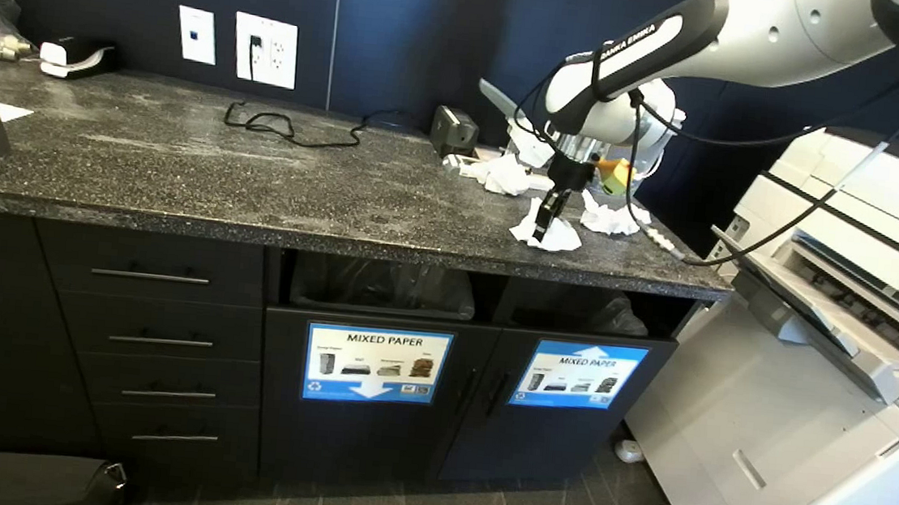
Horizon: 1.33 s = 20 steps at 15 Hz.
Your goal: Put the white pieces of paper in the right bin
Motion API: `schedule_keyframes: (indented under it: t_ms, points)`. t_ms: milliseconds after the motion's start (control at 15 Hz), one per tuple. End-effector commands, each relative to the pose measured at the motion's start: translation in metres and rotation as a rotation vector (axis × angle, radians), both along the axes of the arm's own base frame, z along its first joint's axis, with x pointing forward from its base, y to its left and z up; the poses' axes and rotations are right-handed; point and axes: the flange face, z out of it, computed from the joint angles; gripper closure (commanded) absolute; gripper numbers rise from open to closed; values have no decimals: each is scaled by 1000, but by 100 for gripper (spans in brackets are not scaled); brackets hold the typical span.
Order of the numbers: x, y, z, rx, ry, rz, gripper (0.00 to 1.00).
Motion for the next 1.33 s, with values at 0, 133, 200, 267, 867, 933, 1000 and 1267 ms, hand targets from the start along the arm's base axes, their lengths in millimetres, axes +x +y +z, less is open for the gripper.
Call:
schedule_keyframes:
  t_ms: [0, 133, 200, 267, 867, 933, 1000, 1267]
  points:
    - [-38, -20, 1, -40, -7, -80, 86]
    - [-56, -34, 1, -54, -28, -151, 85]
    - [-65, -42, 0, -63, -39, -187, 85]
    - [-72, -58, 4, -67, -53, -232, 85]
    - [-135, -84, -23, -80, -73, -455, 86]
    - [-140, -87, -28, -72, -63, -471, 86]
    - [-147, -79, -42, -75, -61, -482, 86]
    - [-157, -81, -67, -41, -129, -595, 85]
